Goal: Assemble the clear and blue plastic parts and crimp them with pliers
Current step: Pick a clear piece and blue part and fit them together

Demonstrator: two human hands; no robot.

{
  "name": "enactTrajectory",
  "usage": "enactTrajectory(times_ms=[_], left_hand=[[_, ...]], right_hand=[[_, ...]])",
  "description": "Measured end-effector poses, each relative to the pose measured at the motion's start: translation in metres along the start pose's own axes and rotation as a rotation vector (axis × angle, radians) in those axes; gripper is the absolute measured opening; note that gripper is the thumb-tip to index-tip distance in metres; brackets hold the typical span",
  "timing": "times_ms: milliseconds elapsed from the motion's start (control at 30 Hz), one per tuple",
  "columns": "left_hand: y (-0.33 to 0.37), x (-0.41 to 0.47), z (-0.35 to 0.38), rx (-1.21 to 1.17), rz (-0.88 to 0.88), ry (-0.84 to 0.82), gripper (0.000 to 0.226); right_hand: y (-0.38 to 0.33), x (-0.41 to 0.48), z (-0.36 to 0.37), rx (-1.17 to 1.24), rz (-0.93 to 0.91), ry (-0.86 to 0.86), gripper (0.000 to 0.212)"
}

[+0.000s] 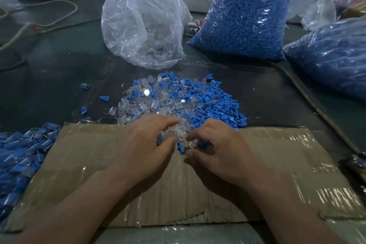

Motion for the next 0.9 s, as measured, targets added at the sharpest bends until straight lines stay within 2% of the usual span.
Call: enactTrajectory(times_ms=[133, 233, 367, 467, 667, 767, 900], left_hand=[[0.003, -0.001, -0.003, -0.013, -0.009, 0.026, 0.041], [0.003, -0.001, -0.005, -0.032, -0.007, 0.062, 0.041], [0.005, 0.000, -0.004, -0.118, -0.020, 0.110, 0.051], [0.005, -0.001, -0.005, -0.215, -0.048, 0.127, 0.053], [0.006, 0.000, -0.009, -0.303, -0.123, 0.098, 0.032], [0.006, 0.000, -0.012, -0.406, -0.223, 0.088, 0.020], [0.006, -0.001, -0.013, -0.659, -0.308, 0.062, 0.017]], right_hand=[[-0.006, 0.001, 0.005, -0.049, -0.009, 0.033, 0.032], [-0.010, 0.005, 0.009, -0.114, 0.061, 0.044, 0.044], [-0.014, 0.008, 0.010, -0.142, 0.067, 0.054, 0.031], [-0.011, 0.007, 0.012, -0.124, 0.070, 0.032, 0.030], [-0.014, 0.006, 0.015, -0.107, -0.003, -0.001, 0.023], [-0.008, 0.006, 0.008, 0.007, 0.020, 0.099, 0.018], [-0.003, 0.003, 0.001, 0.158, 0.061, 0.249, 0.009]])
Point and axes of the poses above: each hand's wrist, its own x-axis towards the middle knuckle, its own z-axis out of the palm, y = z × x, the point moved 1 cm from there along x, towards the middle knuckle, and after that the axes turned 13 degrees about -y, right-handed, at the moved point
